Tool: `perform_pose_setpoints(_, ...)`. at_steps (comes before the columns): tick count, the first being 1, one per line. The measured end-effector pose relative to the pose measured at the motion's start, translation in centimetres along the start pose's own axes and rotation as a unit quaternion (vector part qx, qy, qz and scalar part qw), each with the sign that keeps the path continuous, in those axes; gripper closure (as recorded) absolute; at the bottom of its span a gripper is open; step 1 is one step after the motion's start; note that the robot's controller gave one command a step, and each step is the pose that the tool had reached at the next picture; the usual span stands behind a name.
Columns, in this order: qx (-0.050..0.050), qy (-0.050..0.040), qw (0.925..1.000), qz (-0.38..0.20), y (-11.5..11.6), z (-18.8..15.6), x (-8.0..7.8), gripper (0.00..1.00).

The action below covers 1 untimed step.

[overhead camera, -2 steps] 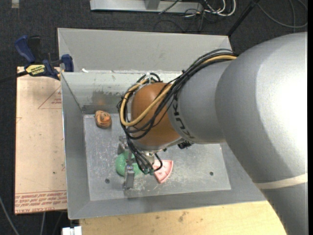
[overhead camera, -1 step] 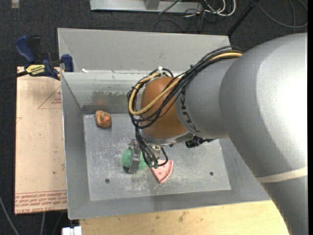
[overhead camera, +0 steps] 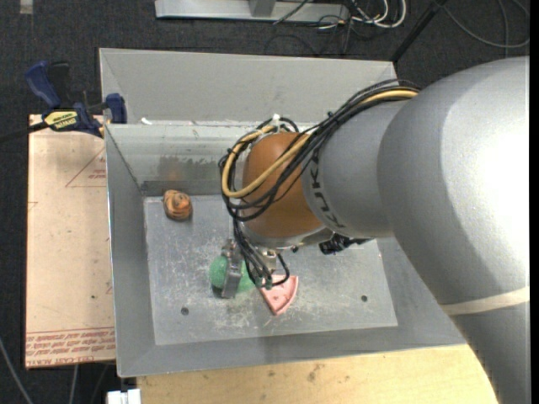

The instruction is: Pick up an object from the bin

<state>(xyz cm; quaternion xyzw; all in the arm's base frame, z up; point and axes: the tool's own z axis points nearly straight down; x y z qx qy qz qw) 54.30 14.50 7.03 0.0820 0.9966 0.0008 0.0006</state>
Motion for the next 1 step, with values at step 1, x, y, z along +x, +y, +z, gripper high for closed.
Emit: perform_pose_setpoints(1, -0.001, -0.0023, 0.9998, 0.020, 2.87, -15.54, -4.13, 1.00)
